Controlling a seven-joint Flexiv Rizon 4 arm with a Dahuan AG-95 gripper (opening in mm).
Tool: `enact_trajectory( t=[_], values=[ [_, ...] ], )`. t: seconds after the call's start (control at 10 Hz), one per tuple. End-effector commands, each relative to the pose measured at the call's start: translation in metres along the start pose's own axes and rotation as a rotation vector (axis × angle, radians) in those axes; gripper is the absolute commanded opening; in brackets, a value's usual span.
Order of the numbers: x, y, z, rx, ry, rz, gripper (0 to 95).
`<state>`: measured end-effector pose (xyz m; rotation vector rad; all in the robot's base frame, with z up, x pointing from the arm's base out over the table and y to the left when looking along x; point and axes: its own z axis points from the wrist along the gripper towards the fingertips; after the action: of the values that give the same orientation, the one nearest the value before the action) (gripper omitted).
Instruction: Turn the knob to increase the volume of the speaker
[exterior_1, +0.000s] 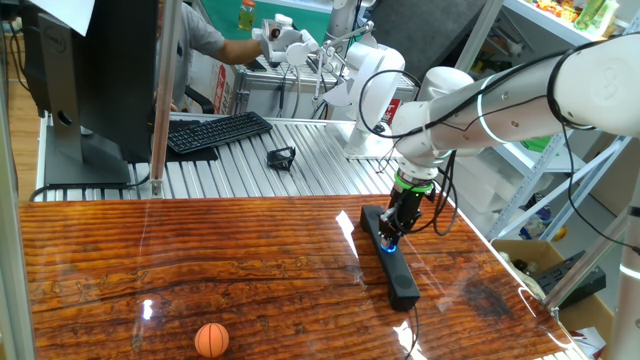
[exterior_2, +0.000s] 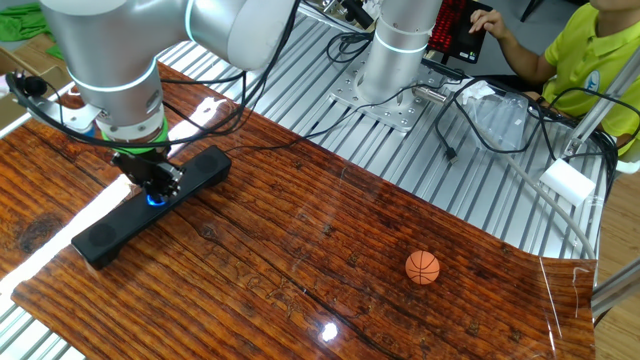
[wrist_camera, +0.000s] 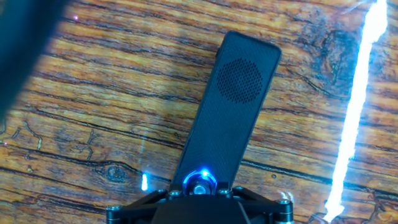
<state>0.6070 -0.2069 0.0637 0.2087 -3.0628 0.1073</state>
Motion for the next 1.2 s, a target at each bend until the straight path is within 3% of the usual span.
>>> enact_trajectory(
  t=[0.1, 1.2],
  values=[
    [0.0000, 0.0004, 0.0005, -0.002, -0.002, 0.018, 0.0],
    [0.0000, 0.0002, 0.0007, -0.017, -0.010, 0.162, 0.0]
  ],
)
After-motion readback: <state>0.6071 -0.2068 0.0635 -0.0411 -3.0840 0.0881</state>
